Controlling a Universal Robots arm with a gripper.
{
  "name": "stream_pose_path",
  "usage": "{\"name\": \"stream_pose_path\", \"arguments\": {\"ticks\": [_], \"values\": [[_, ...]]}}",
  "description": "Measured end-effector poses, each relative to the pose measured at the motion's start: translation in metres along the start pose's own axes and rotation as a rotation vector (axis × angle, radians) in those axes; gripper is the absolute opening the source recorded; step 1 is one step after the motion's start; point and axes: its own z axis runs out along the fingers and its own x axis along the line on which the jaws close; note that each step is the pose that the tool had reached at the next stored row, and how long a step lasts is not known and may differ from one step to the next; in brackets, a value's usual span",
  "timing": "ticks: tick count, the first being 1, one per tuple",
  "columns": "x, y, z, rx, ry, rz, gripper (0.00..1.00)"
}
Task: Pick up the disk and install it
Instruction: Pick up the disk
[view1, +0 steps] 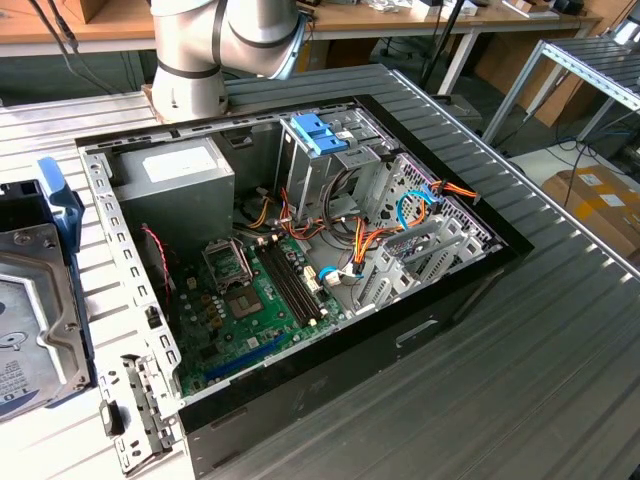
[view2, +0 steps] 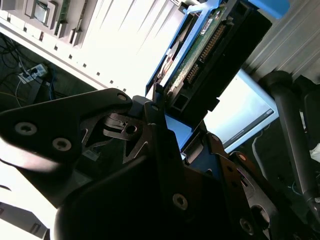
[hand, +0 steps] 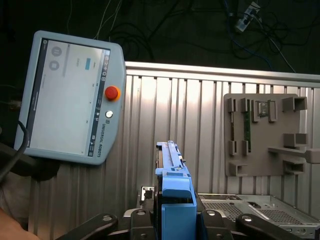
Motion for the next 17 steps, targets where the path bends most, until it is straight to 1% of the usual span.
{"name": "stream_pose_path", "arguments": {"ticks": [17], "values": [[0.0003,-0.0035,0.0042,0.0,0.0001,0.0,0.37]]}}
